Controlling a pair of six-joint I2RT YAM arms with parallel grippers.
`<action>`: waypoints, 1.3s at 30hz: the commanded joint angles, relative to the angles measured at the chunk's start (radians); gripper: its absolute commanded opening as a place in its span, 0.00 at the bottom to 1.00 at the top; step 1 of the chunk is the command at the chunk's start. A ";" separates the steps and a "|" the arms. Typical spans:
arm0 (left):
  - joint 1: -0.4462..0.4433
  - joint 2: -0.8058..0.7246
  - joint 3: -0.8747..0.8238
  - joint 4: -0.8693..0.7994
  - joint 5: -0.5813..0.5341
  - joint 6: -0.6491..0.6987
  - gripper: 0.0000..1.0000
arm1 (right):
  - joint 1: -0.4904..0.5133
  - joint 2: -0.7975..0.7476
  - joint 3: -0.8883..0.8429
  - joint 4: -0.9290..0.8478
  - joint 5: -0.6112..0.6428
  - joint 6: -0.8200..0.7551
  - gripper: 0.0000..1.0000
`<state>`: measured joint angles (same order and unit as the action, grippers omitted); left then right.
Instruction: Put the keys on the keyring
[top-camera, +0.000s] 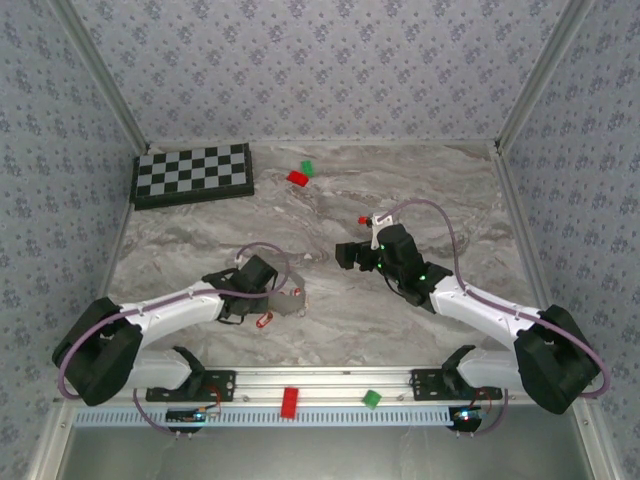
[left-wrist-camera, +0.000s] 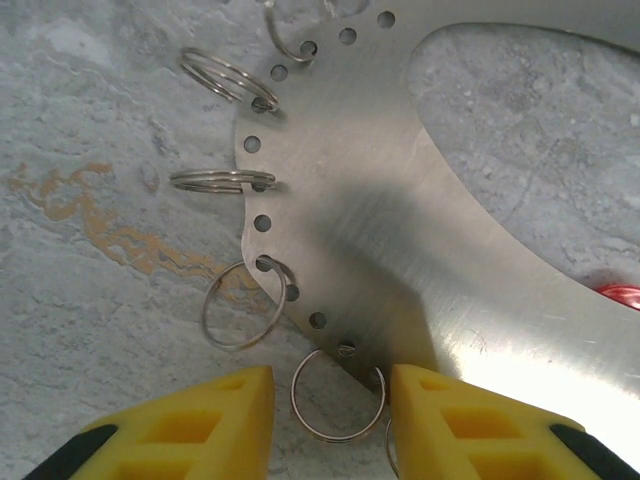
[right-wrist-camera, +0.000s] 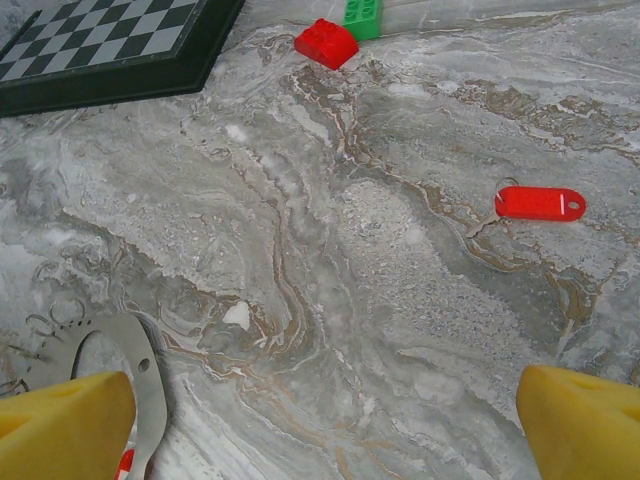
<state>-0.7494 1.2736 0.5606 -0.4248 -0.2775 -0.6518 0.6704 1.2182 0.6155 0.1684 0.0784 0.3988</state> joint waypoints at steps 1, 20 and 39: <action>-0.010 0.000 0.025 -0.044 -0.045 -0.023 0.35 | 0.008 -0.001 0.009 0.008 -0.012 -0.014 0.99; -0.009 -0.138 0.062 -0.245 -0.042 0.043 0.40 | 0.016 0.007 0.013 0.006 -0.015 -0.018 0.99; -0.011 0.092 0.152 -0.208 -0.058 0.096 0.36 | 0.019 0.004 0.013 0.002 -0.009 -0.020 1.00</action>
<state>-0.7540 1.3659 0.6846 -0.6281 -0.3080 -0.5842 0.6815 1.2182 0.6155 0.1680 0.0635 0.3954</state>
